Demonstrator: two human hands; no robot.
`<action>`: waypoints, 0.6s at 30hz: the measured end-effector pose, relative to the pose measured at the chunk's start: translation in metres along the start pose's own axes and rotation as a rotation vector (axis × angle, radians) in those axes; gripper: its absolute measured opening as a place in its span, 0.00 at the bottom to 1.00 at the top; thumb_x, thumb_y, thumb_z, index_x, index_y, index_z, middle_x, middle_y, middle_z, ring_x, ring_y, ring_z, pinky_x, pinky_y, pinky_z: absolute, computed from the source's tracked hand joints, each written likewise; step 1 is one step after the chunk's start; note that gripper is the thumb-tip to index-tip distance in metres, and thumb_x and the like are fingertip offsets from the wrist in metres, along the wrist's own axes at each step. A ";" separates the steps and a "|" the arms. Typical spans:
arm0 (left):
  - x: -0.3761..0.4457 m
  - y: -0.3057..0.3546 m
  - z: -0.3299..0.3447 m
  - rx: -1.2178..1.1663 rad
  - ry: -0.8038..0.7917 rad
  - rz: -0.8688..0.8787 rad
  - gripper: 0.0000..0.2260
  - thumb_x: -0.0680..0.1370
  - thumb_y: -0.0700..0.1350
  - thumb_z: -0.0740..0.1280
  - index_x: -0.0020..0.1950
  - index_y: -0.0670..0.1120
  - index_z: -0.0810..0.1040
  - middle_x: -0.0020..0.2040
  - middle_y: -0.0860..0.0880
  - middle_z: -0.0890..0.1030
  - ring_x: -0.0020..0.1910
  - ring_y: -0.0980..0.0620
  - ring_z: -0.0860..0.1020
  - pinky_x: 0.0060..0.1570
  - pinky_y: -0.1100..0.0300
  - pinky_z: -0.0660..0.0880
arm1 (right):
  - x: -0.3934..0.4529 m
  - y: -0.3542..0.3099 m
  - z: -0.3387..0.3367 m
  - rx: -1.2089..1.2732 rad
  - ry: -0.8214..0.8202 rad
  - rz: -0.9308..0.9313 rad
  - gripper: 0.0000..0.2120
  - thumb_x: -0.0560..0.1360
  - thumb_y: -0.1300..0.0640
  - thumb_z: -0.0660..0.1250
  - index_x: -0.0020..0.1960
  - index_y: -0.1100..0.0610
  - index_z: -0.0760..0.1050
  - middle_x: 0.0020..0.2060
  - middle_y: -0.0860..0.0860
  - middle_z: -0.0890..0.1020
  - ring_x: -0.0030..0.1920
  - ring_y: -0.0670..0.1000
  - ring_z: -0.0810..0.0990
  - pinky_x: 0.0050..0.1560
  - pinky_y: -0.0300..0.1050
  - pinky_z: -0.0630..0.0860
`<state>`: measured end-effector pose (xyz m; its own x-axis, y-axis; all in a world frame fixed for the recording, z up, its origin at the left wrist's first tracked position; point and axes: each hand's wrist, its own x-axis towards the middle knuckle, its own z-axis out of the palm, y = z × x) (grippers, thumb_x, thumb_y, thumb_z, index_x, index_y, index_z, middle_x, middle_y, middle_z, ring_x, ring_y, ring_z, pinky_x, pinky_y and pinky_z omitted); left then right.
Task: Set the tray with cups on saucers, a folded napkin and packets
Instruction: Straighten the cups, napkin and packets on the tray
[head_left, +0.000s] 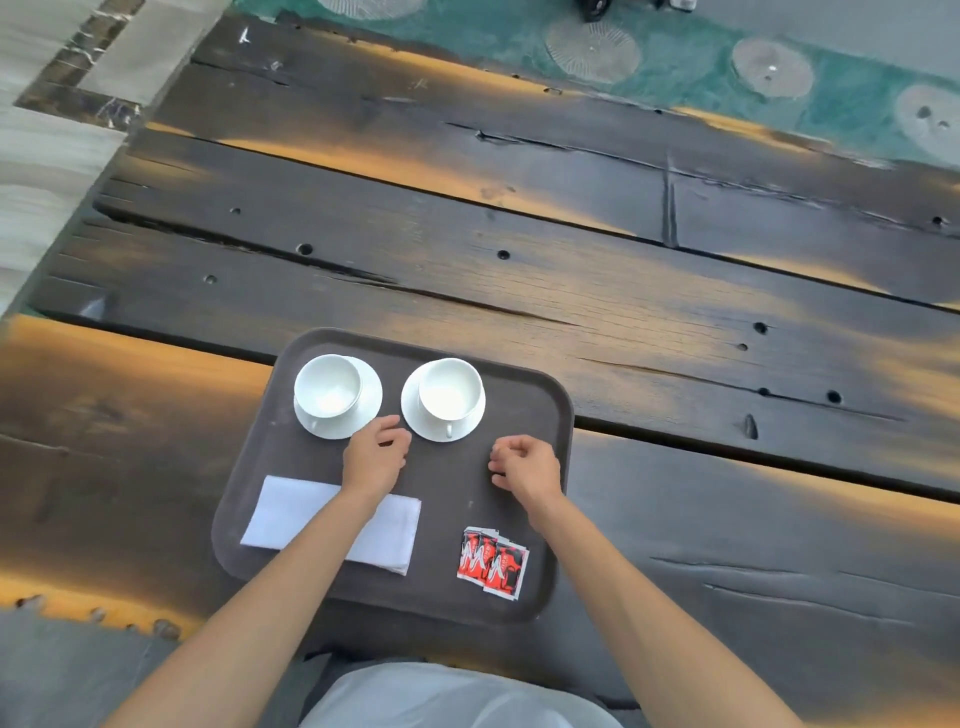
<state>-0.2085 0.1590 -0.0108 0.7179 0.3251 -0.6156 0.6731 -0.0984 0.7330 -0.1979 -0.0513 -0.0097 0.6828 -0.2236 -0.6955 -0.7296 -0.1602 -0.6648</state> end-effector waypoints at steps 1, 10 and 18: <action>0.004 0.002 0.001 0.005 0.011 -0.001 0.16 0.78 0.42 0.67 0.66 0.47 0.78 0.49 0.48 0.85 0.52 0.44 0.84 0.59 0.45 0.80 | 0.004 -0.004 0.005 0.017 0.007 0.010 0.07 0.79 0.59 0.67 0.47 0.56 0.83 0.42 0.52 0.86 0.44 0.49 0.84 0.42 0.39 0.84; 0.031 0.008 0.012 -0.101 0.066 -0.036 0.11 0.77 0.39 0.68 0.55 0.53 0.81 0.43 0.51 0.86 0.48 0.48 0.84 0.60 0.47 0.80 | 0.027 -0.023 0.037 0.126 0.106 0.055 0.05 0.77 0.56 0.72 0.43 0.53 0.83 0.37 0.51 0.86 0.41 0.47 0.86 0.38 0.38 0.84; 0.037 0.010 0.023 -0.044 0.091 -0.035 0.15 0.78 0.37 0.68 0.65 0.44 0.81 0.41 0.65 0.83 0.44 0.57 0.83 0.60 0.52 0.79 | 0.036 -0.019 0.031 0.075 0.139 0.073 0.04 0.74 0.57 0.73 0.45 0.56 0.86 0.34 0.49 0.87 0.39 0.47 0.87 0.43 0.42 0.86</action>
<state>-0.1712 0.1481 -0.0329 0.6736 0.4115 -0.6140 0.6877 -0.0443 0.7247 -0.1581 -0.0264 -0.0306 0.6125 -0.3637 -0.7019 -0.7687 -0.0672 -0.6360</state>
